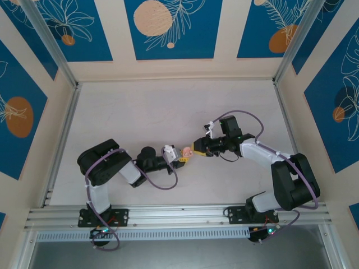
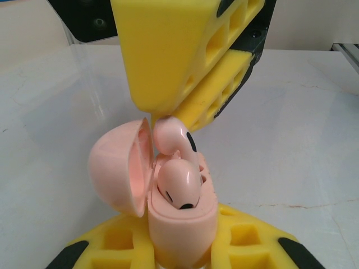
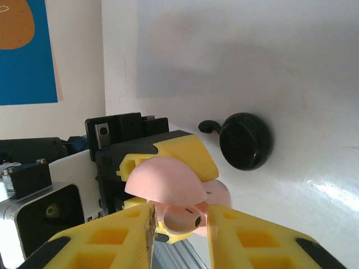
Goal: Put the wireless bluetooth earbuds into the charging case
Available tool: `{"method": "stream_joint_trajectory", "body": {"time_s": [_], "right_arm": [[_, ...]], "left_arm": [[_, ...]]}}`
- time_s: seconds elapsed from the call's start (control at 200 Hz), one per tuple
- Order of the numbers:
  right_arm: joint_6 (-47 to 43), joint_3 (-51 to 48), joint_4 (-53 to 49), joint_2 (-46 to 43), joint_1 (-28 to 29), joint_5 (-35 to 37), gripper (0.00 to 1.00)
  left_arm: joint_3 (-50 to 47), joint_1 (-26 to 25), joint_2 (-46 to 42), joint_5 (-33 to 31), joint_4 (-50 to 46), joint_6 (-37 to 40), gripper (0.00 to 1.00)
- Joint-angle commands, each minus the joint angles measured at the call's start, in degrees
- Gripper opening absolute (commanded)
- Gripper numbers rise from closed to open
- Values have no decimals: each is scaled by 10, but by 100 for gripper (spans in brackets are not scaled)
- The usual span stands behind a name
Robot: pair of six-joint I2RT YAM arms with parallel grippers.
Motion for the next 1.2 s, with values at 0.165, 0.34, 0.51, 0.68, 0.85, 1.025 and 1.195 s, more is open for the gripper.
{"method": "stream_joint_trajectory", "body": {"time_s": [0.165,0.34,0.51,0.68,0.85,1.025,1.195], "right_arm": [[-14,15,-7,14,8,-4,26],[-15,14,-11,15,10,0,23],[-14,12,-17,14,13,2,22],[-15,12,-24,13,14,5,22],[-18,10,-33,9,14,8,21],[-21,9,-43,5,14,13,22],[-22,8,-53,-2,14,22,23]], "left_arm": [[0,-8,-18,8,20,8,5],[-1,-8,-18,8,20,8,5],[-2,-8,-19,7,20,8,4],[-4,-8,-19,7,20,8,5],[-5,-8,-20,6,20,8,4],[-5,-8,-21,6,20,8,4],[-5,-8,-22,6,20,7,5]]}}
